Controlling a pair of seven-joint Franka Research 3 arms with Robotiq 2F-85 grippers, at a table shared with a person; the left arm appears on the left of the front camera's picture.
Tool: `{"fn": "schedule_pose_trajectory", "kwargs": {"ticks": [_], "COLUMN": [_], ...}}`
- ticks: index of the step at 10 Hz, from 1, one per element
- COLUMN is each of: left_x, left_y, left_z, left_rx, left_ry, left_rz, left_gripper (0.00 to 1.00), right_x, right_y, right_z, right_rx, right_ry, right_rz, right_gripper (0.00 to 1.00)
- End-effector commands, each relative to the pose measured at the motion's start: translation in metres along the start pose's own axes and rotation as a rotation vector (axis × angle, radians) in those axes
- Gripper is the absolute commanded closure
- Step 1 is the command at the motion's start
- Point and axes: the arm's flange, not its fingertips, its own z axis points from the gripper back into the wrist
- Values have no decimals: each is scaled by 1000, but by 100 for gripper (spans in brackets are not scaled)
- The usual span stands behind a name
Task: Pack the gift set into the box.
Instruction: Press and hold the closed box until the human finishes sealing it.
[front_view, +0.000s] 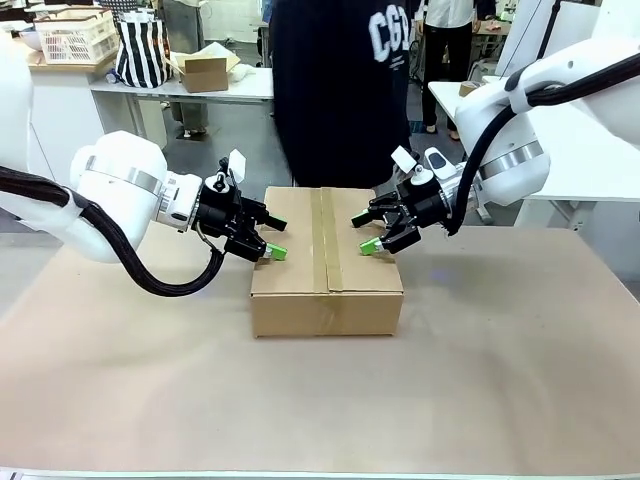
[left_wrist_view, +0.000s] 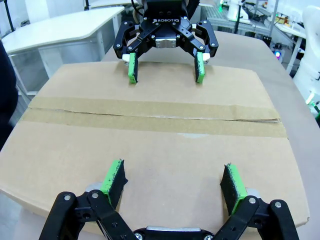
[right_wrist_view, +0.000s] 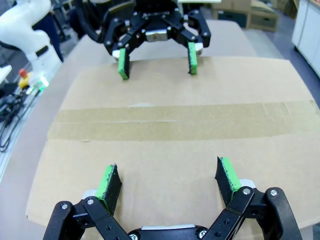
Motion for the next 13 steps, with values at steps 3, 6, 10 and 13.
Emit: {"fn": "schedule_pose_trajectory", "kwargs": {"ticks": [3, 6, 10, 13], "left_x": [-3, -3, -3, -3], "left_y": [-2, -2, -2, -2], "left_z": [0, 0, 0, 0], "left_rx": [1, 1, 1, 1], "left_ry": [-3, -3, -3, -3], "left_rz": [0, 0, 0, 0], "left_gripper": [0, 0, 0, 0], "right_x": [-3, -3, -3, -3], "right_y": [1, 1, 1, 1], "right_z": [-2, -2, -2, -2], "right_rx": [-5, -5, -5, -5], "right_ry": [1, 1, 1, 1], "right_rz": [-8, -8, -8, -8], "right_gripper": [0, 0, 0, 0]}}
